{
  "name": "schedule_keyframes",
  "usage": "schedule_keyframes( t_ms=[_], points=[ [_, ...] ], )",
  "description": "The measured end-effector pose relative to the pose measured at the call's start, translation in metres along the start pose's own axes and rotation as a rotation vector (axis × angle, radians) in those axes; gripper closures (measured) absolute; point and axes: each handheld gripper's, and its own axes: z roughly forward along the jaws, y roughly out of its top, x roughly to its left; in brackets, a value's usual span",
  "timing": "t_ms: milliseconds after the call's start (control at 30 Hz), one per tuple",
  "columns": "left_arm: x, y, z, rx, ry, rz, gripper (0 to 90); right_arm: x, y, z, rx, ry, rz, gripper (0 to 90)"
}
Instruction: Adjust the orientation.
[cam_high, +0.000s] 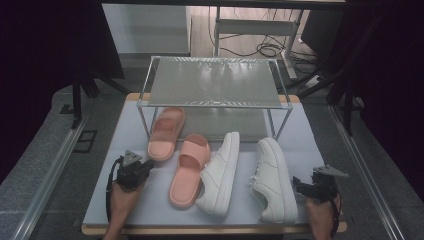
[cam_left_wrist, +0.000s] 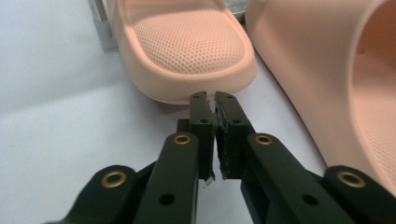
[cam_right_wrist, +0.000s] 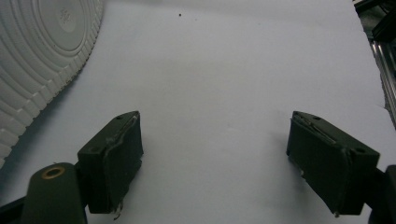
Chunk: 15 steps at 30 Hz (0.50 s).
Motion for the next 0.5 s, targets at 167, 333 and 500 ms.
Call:
schedule_keyframes(
  t_ms=[167,333,500],
  points=[
    [0.001,0.001,0.007,-0.002,-0.003,-0.008,87.0,0.000,0.000,0.000,0.000,0.000,0.000,18.7],
    [0.000,0.007,0.014,-0.006,0.003,-0.007,87.0,0.000,0.000,0.000,0.001,0.001,0.000,18.7],
    [0.000,0.013,0.025,-0.011,0.000,-0.011,86.1,0.000,0.000,0.000,0.000,0.000,0.000,18.7]
  ],
)
